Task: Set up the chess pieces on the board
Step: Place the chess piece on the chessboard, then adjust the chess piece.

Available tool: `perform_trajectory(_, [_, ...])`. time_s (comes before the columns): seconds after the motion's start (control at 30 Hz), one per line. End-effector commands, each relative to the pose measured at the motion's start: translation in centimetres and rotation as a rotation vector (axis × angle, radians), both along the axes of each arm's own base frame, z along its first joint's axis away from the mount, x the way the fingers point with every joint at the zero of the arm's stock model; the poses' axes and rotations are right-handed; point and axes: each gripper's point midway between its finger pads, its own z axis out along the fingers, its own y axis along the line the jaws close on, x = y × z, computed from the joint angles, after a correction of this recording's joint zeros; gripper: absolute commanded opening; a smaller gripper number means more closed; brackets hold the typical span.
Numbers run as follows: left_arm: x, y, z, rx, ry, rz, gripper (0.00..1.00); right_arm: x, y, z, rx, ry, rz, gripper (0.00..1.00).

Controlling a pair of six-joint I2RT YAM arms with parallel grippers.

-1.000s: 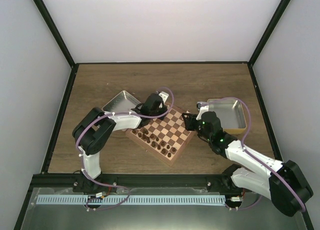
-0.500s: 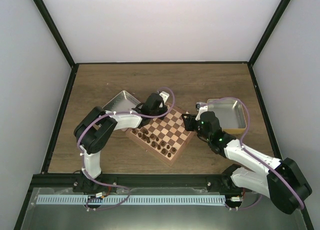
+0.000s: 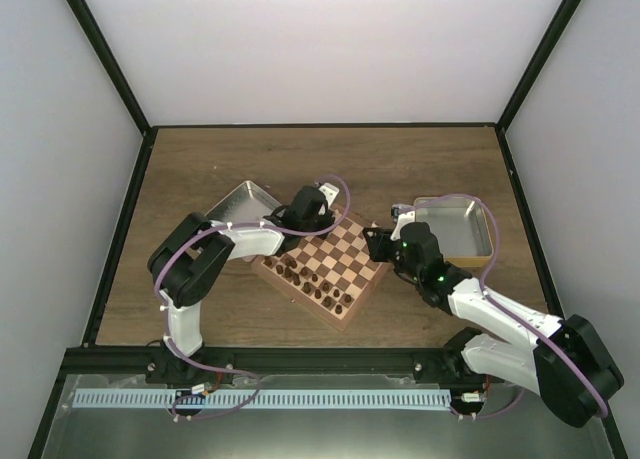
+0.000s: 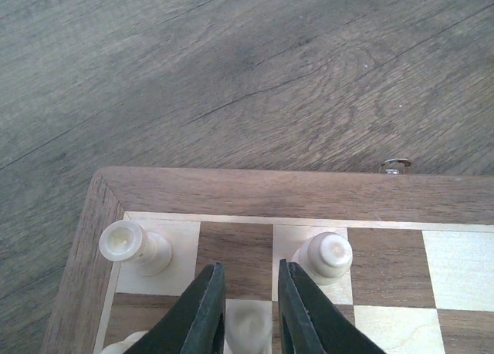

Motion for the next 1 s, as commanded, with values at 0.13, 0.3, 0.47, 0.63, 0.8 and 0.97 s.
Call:
perform_trajectory(0.13, [0.1,0.0,1.3,-0.013,-0.013,-0.009,0.22,0.2,0.3,0.8,0.018,-0.015,0.005,0.12])
perform_trajectory(0.3, [0.1,0.1,2.4,-0.022,-0.024,-0.003,0.23,0.2,0.3,0.7,0.018,-0.012,0.004,0.12])
perform_trajectory(0.47, [-0.1,0.1,5.8,-0.079,-0.054,0.007,0.26,0.1,0.4,1.1,0.029,-0.014,0.006,0.12])
perform_trajectory(0.63, [-0.8,1.0,10.1,-0.177,-0.085,0.054,0.36,-0.1,1.2,2.2,0.082,-0.014,0.042,0.12])
perform_trajectory(0.8, [-3.7,1.5,14.0,-0.380,-0.082,0.033,0.49,-0.8,3.3,4.6,0.242,-0.005,0.125,0.11])
perform_trajectory(0.97, [-7.8,2.5,16.7,-0.571,-0.085,-0.040,0.59,-1.5,5.4,7.4,0.465,0.076,0.197,0.10])
